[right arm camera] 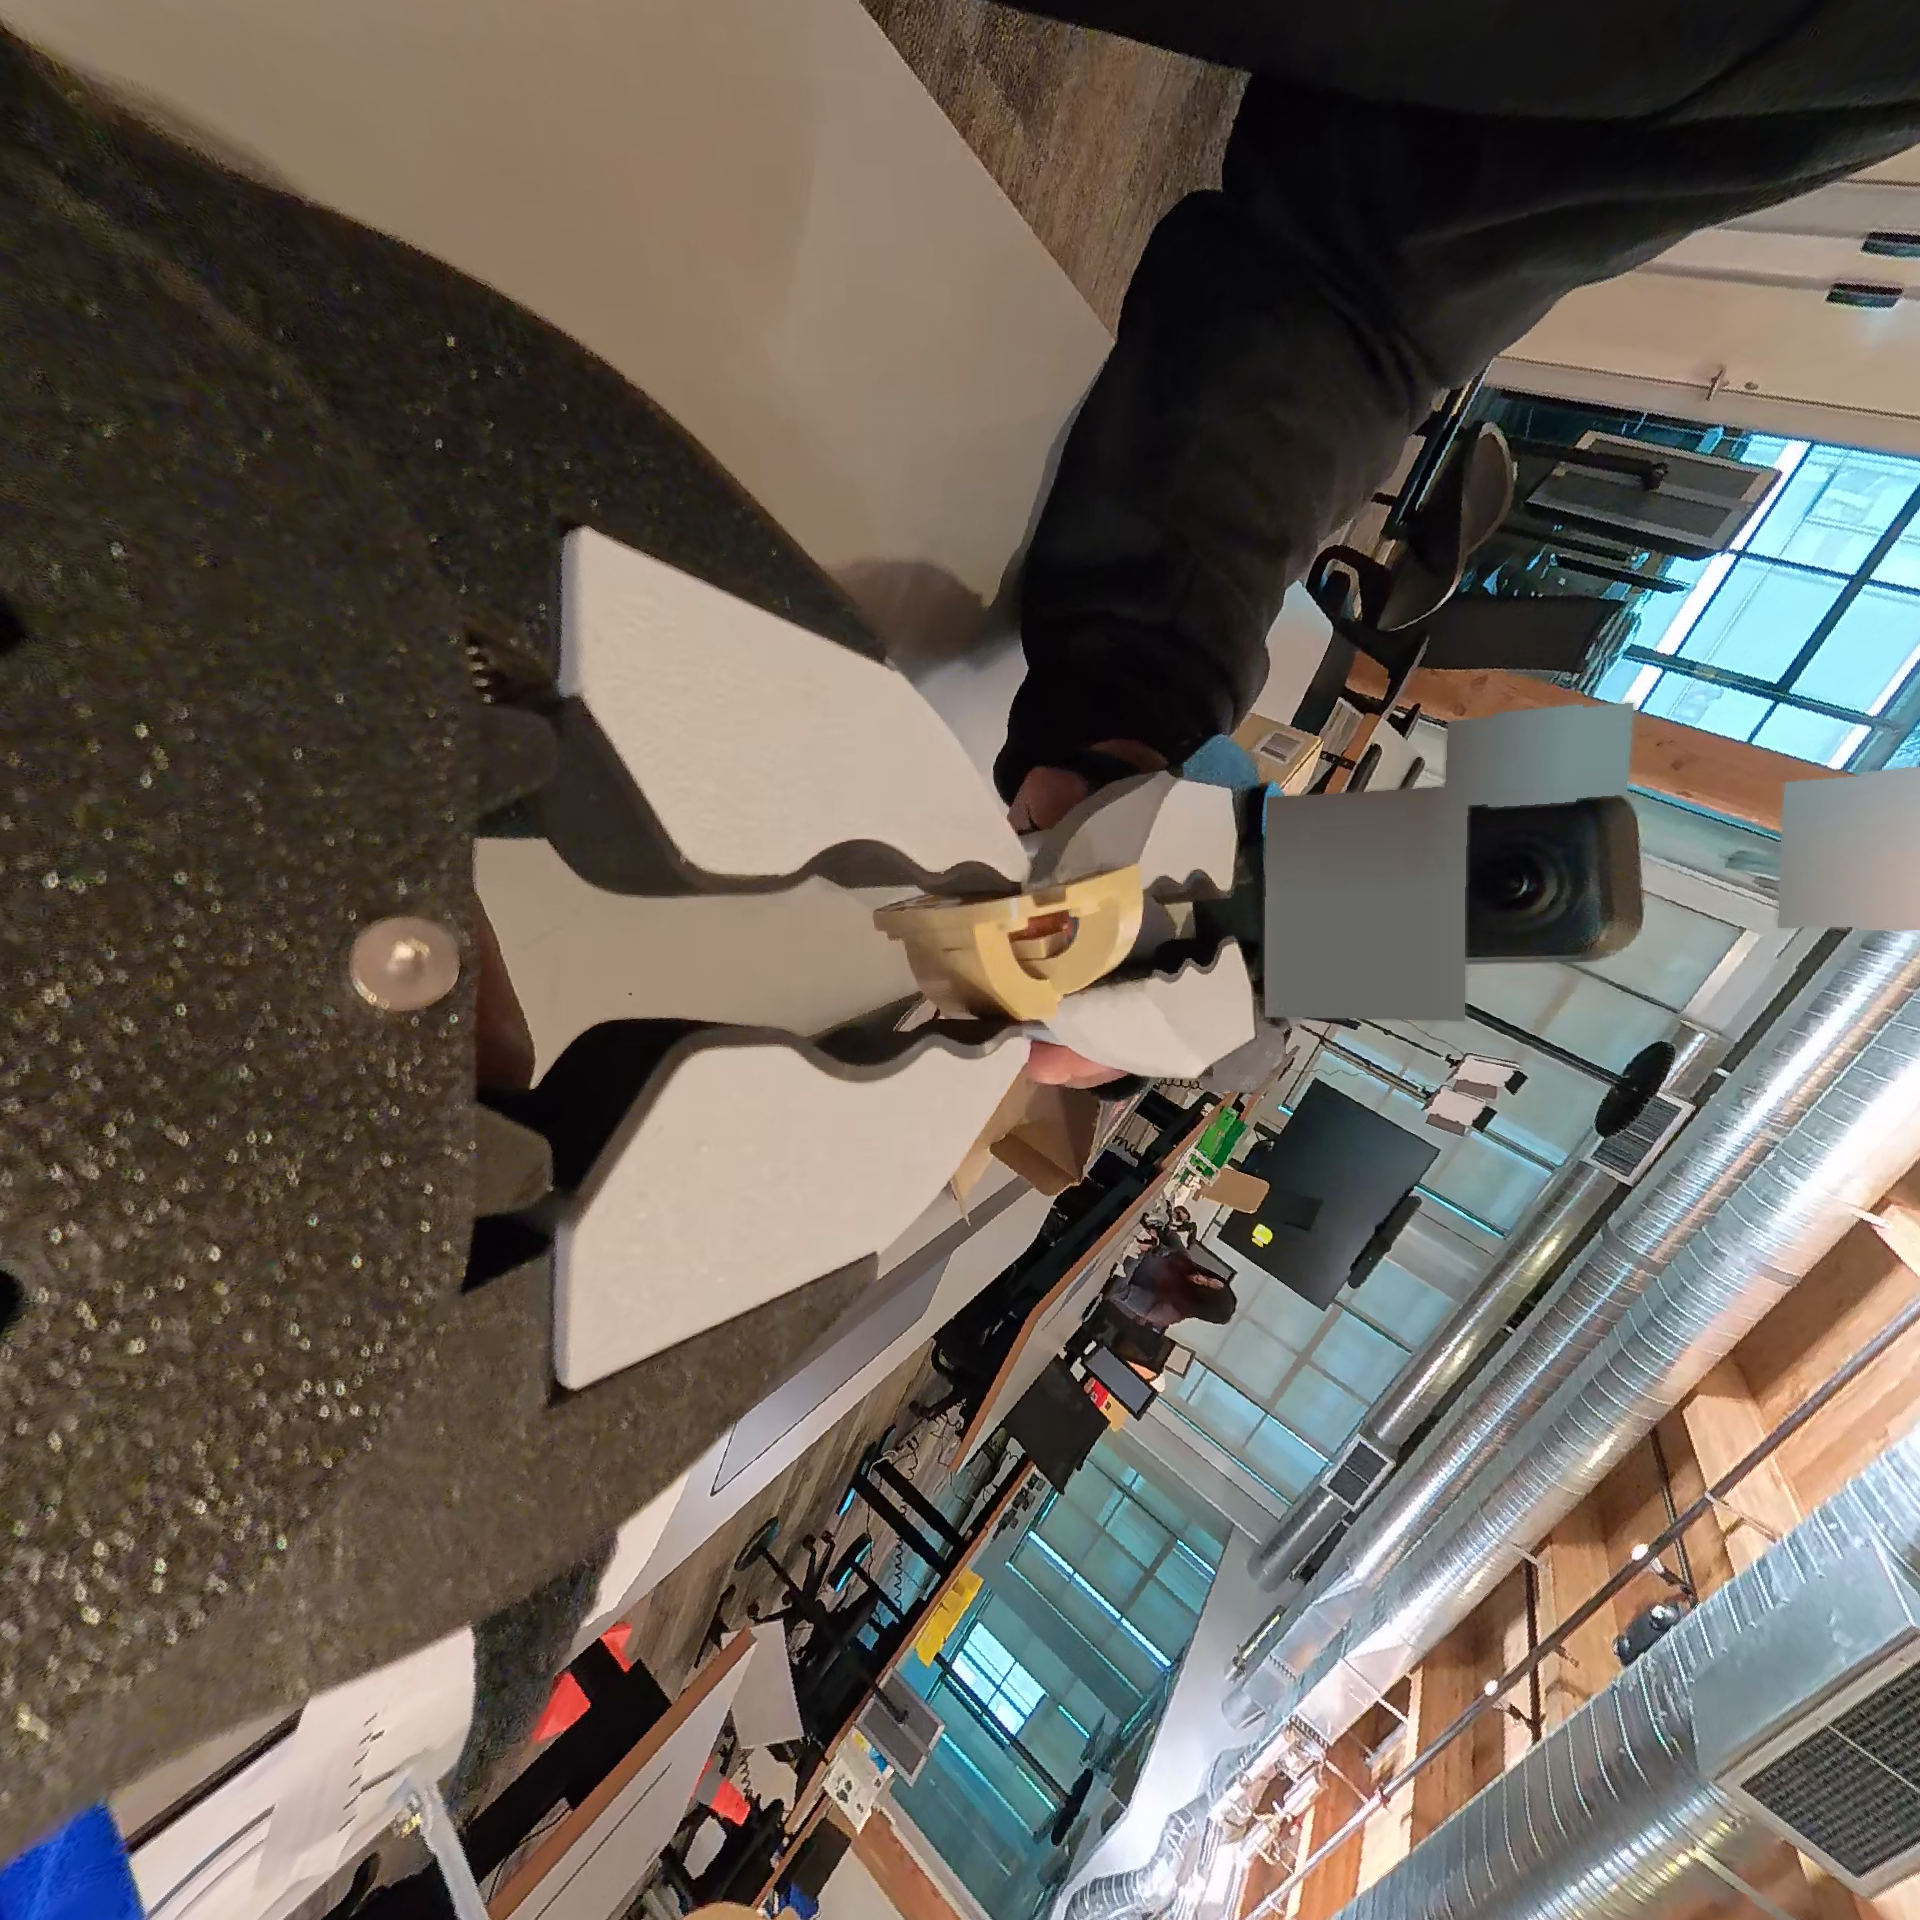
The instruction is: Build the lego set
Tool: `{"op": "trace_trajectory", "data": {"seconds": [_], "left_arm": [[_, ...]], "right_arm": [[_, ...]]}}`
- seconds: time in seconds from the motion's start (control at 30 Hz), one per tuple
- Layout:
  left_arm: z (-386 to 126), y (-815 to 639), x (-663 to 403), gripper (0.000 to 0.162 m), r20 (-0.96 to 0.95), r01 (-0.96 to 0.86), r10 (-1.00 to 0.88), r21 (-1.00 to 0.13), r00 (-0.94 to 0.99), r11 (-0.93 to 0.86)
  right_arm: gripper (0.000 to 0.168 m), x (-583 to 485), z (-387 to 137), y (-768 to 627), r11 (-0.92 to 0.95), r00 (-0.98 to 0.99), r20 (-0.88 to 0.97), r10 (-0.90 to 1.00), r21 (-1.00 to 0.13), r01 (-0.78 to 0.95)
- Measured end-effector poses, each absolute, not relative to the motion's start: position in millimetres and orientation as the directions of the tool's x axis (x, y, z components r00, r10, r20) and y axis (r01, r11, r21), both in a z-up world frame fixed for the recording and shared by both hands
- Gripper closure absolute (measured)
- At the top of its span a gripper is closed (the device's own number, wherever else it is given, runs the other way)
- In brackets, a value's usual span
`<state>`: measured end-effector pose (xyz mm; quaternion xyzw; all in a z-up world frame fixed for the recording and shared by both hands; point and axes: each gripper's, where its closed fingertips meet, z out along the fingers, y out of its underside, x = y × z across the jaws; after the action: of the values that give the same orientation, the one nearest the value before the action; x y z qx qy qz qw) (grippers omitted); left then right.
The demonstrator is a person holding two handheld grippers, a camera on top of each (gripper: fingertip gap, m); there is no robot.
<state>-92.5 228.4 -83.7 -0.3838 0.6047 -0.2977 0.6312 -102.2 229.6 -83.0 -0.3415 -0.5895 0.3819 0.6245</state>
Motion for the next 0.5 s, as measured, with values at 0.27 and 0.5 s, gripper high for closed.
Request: {"op": "trace_trajectory", "data": {"seconds": [0.27, 0.5], "left_arm": [[-84.8, 226.9, -91.6, 0.149, -0.527, -0.093, -0.846, -0.849, 0.081, 0.520], [-82.4, 225.9, -91.0, 0.149, -0.535, -0.090, -0.840, -0.845, 0.092, 0.528]], "right_arm": [[0.146, -101.7, -83.4, 227.4, 0.468, 0.001, 0.470, 0.883, -0.880, -0.082], [0.146, -101.3, -81.8, 226.6, 0.460, 0.001, 0.462, 0.887, -0.883, -0.095]]}}
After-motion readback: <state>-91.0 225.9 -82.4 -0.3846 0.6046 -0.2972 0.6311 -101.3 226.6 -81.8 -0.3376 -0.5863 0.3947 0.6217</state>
